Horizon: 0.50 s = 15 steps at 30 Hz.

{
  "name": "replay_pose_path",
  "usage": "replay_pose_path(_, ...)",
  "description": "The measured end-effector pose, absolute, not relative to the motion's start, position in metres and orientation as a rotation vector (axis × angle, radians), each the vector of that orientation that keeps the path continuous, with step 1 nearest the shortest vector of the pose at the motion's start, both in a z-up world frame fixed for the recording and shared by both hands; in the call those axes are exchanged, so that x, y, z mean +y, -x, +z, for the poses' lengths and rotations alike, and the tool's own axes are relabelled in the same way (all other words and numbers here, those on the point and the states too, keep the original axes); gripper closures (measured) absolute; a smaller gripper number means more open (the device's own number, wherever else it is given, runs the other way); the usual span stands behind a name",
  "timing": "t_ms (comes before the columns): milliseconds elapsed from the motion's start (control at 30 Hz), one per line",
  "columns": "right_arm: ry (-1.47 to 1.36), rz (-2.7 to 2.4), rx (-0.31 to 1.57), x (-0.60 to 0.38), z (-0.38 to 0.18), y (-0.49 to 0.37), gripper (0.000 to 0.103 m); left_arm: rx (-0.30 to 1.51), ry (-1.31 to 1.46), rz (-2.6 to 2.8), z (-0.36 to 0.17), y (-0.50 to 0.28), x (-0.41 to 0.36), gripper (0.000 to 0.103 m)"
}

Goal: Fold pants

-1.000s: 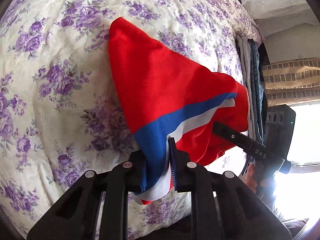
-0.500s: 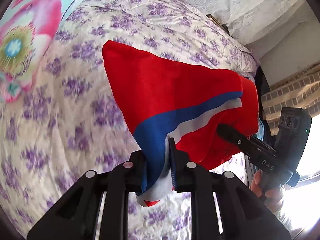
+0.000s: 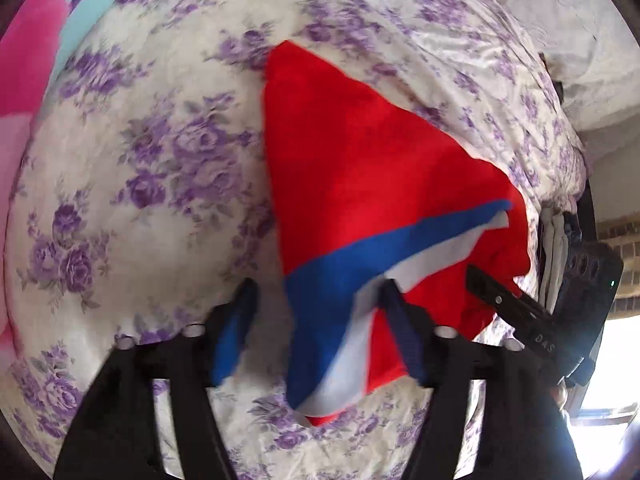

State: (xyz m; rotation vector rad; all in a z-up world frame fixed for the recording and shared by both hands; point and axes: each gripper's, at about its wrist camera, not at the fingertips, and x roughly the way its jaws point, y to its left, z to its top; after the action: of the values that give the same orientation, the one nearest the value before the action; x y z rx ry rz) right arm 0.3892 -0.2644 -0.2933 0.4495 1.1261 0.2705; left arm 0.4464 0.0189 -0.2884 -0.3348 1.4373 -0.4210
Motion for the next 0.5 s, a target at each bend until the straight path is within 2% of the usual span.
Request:
replay_pose_path(67, -0.419, 0.234, 1.131, -0.268, -0.283, -0.386, 0.039, 1.415, 0.371, -0.396, -0.28, -0.438, 0.034, 0.037)
replay_pose_path(133, -0.328, 0.187, 1.101, -0.269, -0.254, -0.375, 0.039, 1.339, 0.285, -0.335, -0.251, -0.417, 0.041, 0.038)
replay_pose_path(200, -0.177, 0.113, 1.04, -0.265, -0.215, -0.351, 0.033, 1.263, 0.18, -0.265, -0.218, -0.389, 0.042, 0.038)
replay_pose_path(233, -0.122, 0.084, 1.012, -0.264, -0.197, -0.338, 0.023, 1.218, 0.124, -0.237, -0.198, -0.369, 0.04, 0.038)
replay_pose_path(267, -0.085, 0.068, 0.986, -0.261, -0.178, -0.322, 0.017, 1.177, 0.081, -0.212, -0.18, -0.349, 0.038, 0.036)
replay_pose_path(300, -0.066, 0.072, 0.962, -0.257, -0.161, -0.304, 0.016, 1.143, 0.042, -0.187, -0.161, -0.328, 0.035, 0.033)
replay_pose_path(367, -0.04, 0.084, 0.94, -0.246, -0.133, -0.268, 0.012, 1.086, 0.024, -0.15, -0.129, -0.287, 0.032, 0.014)
replay_pose_path(500, -0.085, 0.038, 0.941, -0.234, -0.099, -0.195, 0.011, 1.008, 0.044, -0.112, -0.074, -0.21, 0.02, 0.01)
